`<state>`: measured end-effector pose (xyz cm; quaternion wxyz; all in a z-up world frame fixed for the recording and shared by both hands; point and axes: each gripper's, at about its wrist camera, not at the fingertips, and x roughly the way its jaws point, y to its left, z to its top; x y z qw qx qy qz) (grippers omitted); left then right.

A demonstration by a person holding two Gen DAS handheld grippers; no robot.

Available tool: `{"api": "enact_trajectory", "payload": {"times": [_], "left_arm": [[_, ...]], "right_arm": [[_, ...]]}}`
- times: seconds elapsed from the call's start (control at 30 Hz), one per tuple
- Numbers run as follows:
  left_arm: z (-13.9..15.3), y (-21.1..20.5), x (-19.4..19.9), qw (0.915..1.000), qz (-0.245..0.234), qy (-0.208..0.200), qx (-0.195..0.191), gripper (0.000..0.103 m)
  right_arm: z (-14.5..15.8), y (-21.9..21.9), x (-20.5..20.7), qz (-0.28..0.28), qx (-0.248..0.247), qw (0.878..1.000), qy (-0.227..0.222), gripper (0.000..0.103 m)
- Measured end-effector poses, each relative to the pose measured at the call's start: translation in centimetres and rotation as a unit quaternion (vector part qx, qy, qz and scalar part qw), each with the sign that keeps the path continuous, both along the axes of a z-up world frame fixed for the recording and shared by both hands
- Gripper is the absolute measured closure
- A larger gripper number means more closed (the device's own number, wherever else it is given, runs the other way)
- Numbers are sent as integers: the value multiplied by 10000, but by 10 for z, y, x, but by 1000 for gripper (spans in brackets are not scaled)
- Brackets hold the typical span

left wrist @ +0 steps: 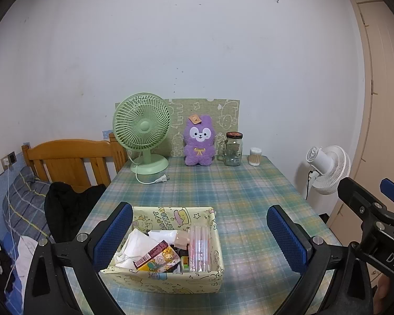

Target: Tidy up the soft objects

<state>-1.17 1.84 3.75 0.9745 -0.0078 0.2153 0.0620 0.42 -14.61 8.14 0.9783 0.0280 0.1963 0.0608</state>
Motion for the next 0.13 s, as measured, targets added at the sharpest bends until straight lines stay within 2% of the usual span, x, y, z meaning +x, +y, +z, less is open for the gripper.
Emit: {"api": "enact_trajectory", "payload": {"times": [0.13], "left_arm": [[0, -1, 0, 10000, 9, 0, 2, 0]], "right_arm": [[0, -1, 0, 4, 10, 10000, 8, 0]]}}
